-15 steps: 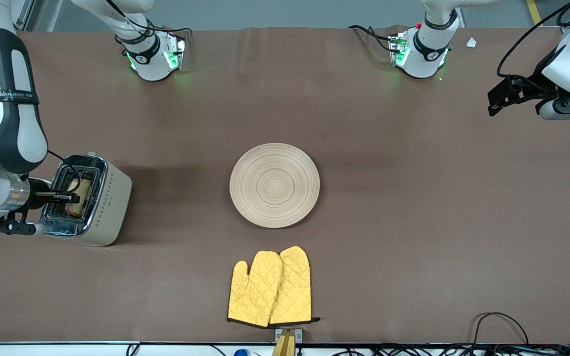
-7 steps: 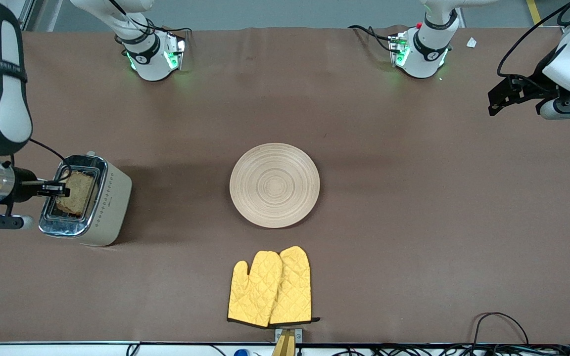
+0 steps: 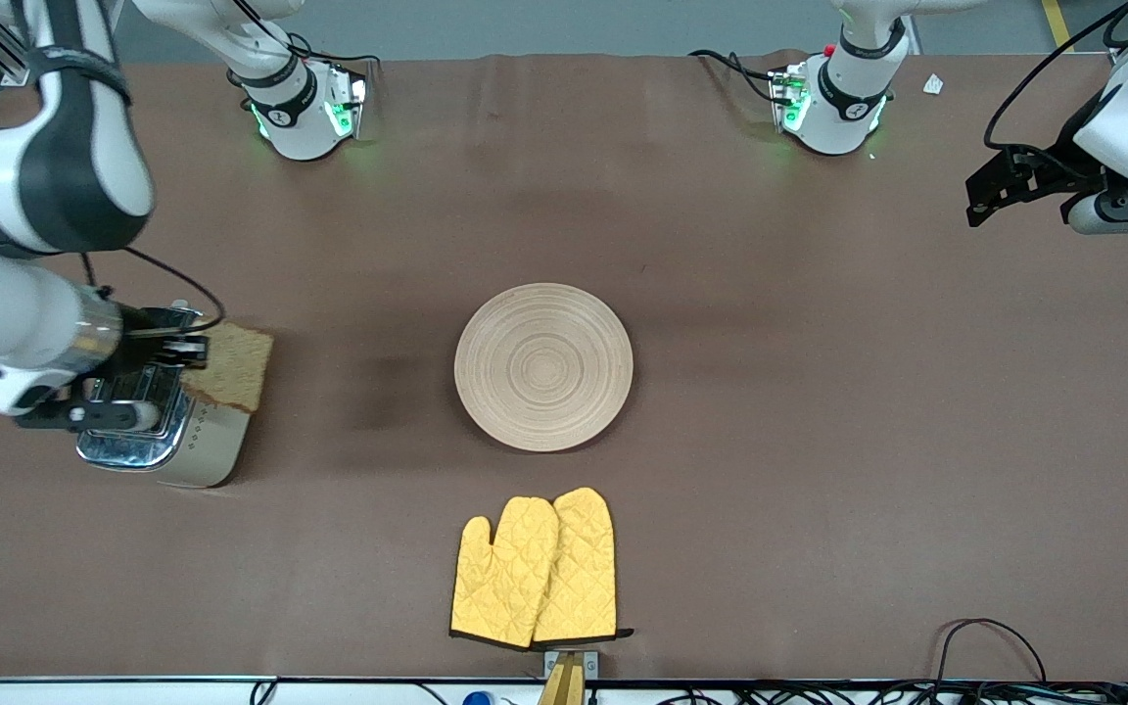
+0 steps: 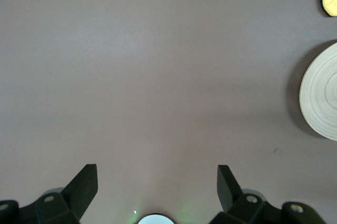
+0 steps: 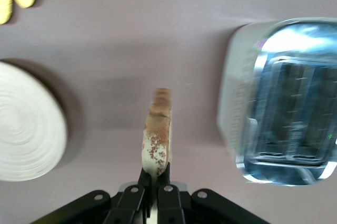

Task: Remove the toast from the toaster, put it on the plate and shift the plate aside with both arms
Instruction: 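Lift the toast out of the toaster with the right gripper, then carry the toast over the wooden plate with the right gripper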

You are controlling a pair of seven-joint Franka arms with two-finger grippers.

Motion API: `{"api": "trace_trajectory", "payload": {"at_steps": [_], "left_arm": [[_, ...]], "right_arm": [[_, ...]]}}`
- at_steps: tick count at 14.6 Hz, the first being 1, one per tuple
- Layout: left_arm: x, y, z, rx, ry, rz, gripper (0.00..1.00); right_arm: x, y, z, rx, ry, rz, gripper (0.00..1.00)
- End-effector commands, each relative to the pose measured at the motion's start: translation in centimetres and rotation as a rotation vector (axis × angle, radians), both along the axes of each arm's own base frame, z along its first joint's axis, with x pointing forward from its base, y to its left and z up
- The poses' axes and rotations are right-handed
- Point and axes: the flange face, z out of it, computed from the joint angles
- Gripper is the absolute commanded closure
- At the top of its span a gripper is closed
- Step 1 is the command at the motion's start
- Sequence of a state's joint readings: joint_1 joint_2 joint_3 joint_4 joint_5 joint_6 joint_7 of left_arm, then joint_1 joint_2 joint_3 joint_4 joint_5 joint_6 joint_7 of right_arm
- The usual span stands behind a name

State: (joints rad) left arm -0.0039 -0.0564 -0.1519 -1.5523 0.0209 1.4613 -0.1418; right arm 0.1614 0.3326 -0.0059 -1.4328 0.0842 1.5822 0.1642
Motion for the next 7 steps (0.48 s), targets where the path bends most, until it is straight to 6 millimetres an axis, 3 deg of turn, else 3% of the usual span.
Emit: {"api": "trace_trajectory", "payload": {"at_steps": [1,3,7], "left_arm": [[-0.3,0.0,0.6,0.007,0.002,-0.017,0.00],[-0.2,0.0,0.4,0.006,0.005,-0.017,0.00],[-0.1,0.1,0.4,0.006,0.007,-0.013,0.00]], "right_arm": [[-0.7,3.7,-1.2,0.121,0.051,-0.050,0.95],[-0.4,6.2,-3.3,0.231,0.100,-0.069,0.95],[-1.0,13.1,-7.2,0.379,0.124,-0.113,0.95]]}}
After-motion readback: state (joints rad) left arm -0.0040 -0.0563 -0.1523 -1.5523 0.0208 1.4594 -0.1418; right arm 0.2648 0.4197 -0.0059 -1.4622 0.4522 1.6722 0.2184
